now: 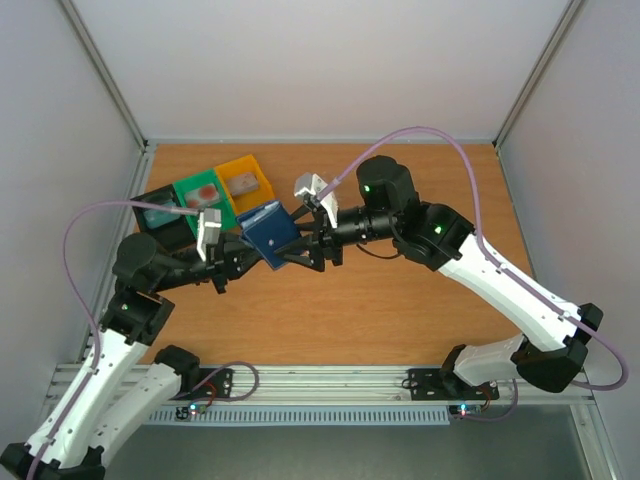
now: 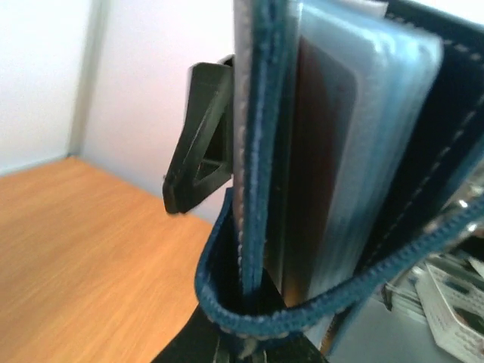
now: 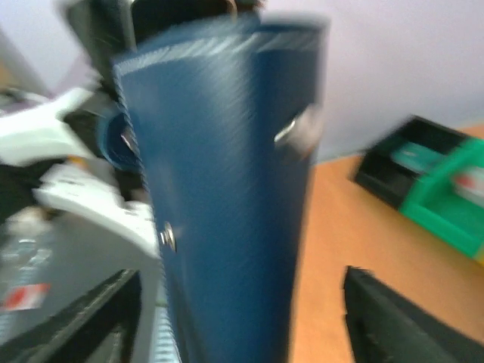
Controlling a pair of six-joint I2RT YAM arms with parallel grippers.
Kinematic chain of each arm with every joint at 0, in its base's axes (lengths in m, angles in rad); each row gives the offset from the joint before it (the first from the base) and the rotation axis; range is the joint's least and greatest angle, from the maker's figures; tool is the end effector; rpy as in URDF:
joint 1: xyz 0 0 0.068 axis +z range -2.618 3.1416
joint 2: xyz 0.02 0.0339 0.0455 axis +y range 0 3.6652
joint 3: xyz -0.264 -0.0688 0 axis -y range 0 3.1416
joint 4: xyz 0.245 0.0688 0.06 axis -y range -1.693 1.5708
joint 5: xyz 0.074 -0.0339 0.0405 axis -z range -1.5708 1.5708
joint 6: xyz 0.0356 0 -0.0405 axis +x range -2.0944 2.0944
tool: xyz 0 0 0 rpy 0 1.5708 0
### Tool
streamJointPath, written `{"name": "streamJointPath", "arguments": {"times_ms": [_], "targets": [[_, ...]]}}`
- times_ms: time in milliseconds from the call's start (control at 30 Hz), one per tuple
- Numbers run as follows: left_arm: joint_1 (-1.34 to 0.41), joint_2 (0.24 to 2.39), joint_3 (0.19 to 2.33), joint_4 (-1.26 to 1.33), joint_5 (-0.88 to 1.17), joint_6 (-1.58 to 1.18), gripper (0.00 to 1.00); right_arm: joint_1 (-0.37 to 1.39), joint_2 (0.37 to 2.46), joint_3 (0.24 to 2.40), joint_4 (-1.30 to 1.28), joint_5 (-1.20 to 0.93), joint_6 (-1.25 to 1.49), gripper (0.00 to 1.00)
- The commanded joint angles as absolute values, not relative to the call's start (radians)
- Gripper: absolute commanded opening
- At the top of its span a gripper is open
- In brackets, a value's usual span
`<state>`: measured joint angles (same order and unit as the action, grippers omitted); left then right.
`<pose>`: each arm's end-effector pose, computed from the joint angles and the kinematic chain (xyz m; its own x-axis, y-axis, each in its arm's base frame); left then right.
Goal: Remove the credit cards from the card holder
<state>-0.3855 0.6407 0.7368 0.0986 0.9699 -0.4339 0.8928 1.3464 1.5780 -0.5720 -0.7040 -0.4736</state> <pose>0.1176 -0.0794 0.3728 -0.2420 -0.1583 -0.9573 0.9486 0.1687 -0.2677 0.1585 0.2335 0.4517 0.2590 -0.2327 -0.9374 -0.9644 -0.1160 -0.2376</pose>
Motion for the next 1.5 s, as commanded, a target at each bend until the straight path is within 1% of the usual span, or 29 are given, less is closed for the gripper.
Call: {"name": "streamJointPath", "arguments": {"times_ms": [0,33,67,133,200,267,433,567,667,767,833,900,967,1100,1200,1233,1267,1433,1467], "targets": [[-0.391,0.663,0.819,-0.450,0.546,-0.209,0.00,0.849,1.273,1.476,-0.534,-0.376,-0.409,0.85],[-0.391,0.667,0.825,-0.512,0.452,-0.089,0.00,0.848,1.263,1.462,-0.537,-0.292,-0.404,0.89],[-0.391,0.675,0.830,-0.558,0.378,-0.016,0.00,0.848,1.263,1.456,-0.551,-0.214,-0.398,0.92],[-0.391,0.703,0.851,-0.620,0.263,0.137,0.00,0.848,1.281,1.463,-0.595,-0.116,-0.382,0.98],[-0.391,0.731,0.885,-0.660,0.204,0.243,0.00,0.849,1.308,1.459,-0.621,-0.121,-0.368,0.99],[-0.393,0.738,0.909,-0.684,0.206,0.304,0.00,0.852,1.342,1.448,-0.614,-0.170,-0.356,0.98],[-0.412,0.764,0.939,-0.751,0.185,0.368,0.00,0.865,1.384,1.411,-0.527,-0.237,-0.321,0.99],[-0.413,0.776,0.952,-0.782,0.220,0.334,0.00,0.874,1.414,1.356,-0.430,-0.249,-0.260,0.97],[-0.413,0.767,0.957,-0.767,0.283,0.246,0.00,0.922,1.436,1.334,-0.382,-0.212,-0.270,0.96],[-0.413,0.774,0.959,-0.762,0.238,0.121,0.00,0.992,1.438,1.319,-0.316,-0.097,-0.286,0.97],[-0.413,0.777,0.963,-0.768,0.208,0.007,0.00,1.048,1.448,1.309,-0.276,0.042,-0.269,0.97],[-0.413,0.768,0.962,-0.759,0.240,-0.073,0.00,1.097,1.461,1.286,-0.213,0.150,-0.268,0.98],[-0.413,0.763,0.958,-0.745,0.280,-0.118,0.00,1.124,1.484,1.284,-0.173,0.206,-0.256,0.98],[-0.413,0.763,0.946,-0.732,0.274,-0.139,0.00,1.139,1.544,1.337,-0.200,0.307,-0.217,0.99],[-0.412,0.749,0.939,-0.724,0.316,-0.150,0.00,1.136,1.524,1.313,-0.198,0.398,-0.208,0.98],[-0.411,0.743,0.936,-0.722,0.336,-0.154,0.00,1.126,1.502,1.284,-0.178,0.383,-0.220,0.98],[-0.409,0.737,0.931,-0.719,0.356,-0.157,0.00,1.107,1.475,1.260,-0.165,0.317,-0.227,0.99],[-0.397,0.679,0.882,-0.607,0.572,-0.172,0.00,0.946,1.334,1.177,-0.209,-0.248,-0.283,0.98],[-0.394,0.664,0.861,-0.553,0.621,-0.178,0.00,0.903,1.312,1.166,-0.229,-0.404,-0.284,0.98]]}}
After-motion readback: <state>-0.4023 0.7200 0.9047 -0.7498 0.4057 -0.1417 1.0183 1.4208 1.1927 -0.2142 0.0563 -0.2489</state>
